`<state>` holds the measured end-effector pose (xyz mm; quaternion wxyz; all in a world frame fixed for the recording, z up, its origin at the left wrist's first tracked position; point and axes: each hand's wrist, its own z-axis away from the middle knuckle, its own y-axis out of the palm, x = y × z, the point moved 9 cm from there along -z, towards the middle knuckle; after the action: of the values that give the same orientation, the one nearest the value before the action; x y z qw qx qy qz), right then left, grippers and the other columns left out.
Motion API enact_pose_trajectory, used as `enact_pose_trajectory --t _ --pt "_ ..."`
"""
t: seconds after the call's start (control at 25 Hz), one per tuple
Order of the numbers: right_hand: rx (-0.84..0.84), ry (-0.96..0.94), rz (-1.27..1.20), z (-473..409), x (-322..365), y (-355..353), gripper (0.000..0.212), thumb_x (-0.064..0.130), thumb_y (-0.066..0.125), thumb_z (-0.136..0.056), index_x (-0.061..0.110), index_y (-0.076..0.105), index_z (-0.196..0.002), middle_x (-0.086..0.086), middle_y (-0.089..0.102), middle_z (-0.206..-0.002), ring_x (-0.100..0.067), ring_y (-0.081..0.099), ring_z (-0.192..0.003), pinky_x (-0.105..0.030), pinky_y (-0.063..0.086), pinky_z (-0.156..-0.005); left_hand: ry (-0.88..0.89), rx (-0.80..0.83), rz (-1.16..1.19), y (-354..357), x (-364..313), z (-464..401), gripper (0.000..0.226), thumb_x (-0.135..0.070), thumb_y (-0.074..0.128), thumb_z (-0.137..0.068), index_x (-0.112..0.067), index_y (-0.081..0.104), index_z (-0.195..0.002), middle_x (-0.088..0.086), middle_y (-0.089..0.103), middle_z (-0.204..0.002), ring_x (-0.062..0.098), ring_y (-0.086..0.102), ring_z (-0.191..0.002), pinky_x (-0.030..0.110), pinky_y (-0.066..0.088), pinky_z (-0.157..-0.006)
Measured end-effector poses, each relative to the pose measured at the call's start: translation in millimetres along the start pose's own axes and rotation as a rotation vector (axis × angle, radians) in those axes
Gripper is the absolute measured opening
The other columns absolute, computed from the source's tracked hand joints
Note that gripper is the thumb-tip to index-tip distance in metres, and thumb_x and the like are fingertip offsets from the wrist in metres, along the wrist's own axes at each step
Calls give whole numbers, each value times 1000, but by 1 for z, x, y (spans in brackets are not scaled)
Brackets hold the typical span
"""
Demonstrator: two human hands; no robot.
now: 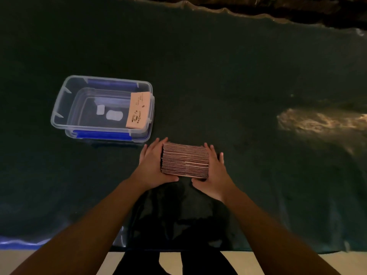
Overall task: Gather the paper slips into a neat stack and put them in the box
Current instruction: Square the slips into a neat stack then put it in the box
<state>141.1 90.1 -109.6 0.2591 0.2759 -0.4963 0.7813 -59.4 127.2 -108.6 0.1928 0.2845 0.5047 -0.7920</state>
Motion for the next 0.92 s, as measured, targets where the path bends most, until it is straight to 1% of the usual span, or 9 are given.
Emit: enact_pose_trajectory --t 0.04,0.16,0.24,0.36,0.48,0.6,0.72,0.8,0.92 --pt "-13 -4 18 -1 0 2 118 50 68 -73 25 3 -169 1 11 -178 19 -34 -144 -36 -19 -125 2 -7 -1 2 -2 0 138 -53 96 -59 -22 16 -167 2 27 -173 20 9 -162 44 -8 -127" --pt "-28 0 65 -5 -1 2 118 50 67 -73 19 7 -170 -2 15 -179 -9 -15 -162 -42 -20 -128 15 -5 35 0 -4 1 137 -46 97 -61 -22 14 -168 3 27 -172 20 12 -162 45 -8 -127" --pt "-5 -2 25 -3 -1 0 122 48 69 -74 26 -3 -169 2 20 -177 -7 -1 -162 -46 -19 -129 9 -7 135 -6 -2 3 141 -37 99 -61 -25 8 -168 0 33 -169 18 25 -157 47 10 -129" --pt "-4 -26 -50 -1 6 -1 133 39 77 -74 47 -22 -163 13 29 -168 9 11 -149 -43 -18 -127 -6 43 216 -4 -5 5 143 -28 97 -67 -43 -5 -165 -6 31 -166 5 37 -143 31 33 -113" --pt "-40 -69 76 -1 14 0 131 38 76 -76 44 -22 -163 2 28 -167 -12 21 -155 -50 -6 -131 41 80 39 7 -18 5 132 -29 91 -76 -45 -6 -164 -6 13 -167 19 43 -143 31 41 -106" --pt "-30 -99 171 -3 16 -1 125 43 71 -79 32 -19 -166 -4 12 -176 -21 9 -163 -56 0 -132 51 98 -9 8 -18 3 129 -32 89 -78 -42 -7 -164 -7 9 -167 25 42 -144 38 44 -110" --pt "-2 -113 268 -4 14 0 125 47 67 -81 31 -26 -164 -2 -6 -179 -21 -4 -165 -58 -2 -130 60 134 -89 7 -18 2 135 -34 89 -79 -40 -16 -164 -4 7 -169 26 40 -148 44 42 -115" --pt "9 -95 255 -3 13 0 125 44 70 -80 32 -22 -165 -3 7 -178 -22 5 -164 -60 -1 -131 29 126 -81 4 -17 1 138 -32 90 -77 -36 -15 -165 2 11 -170 26 39 -149 46 40 -116" --pt "-39 -74 173 0 11 -4 123 39 76 -79 35 -10 -166 -1 28 -168 -20 23 -158 -58 2 -132 5 78 26 -2 -17 2 129 -27 95 -71 -28 7 -165 5 25 -167 24 38 -150 47 39 -120"
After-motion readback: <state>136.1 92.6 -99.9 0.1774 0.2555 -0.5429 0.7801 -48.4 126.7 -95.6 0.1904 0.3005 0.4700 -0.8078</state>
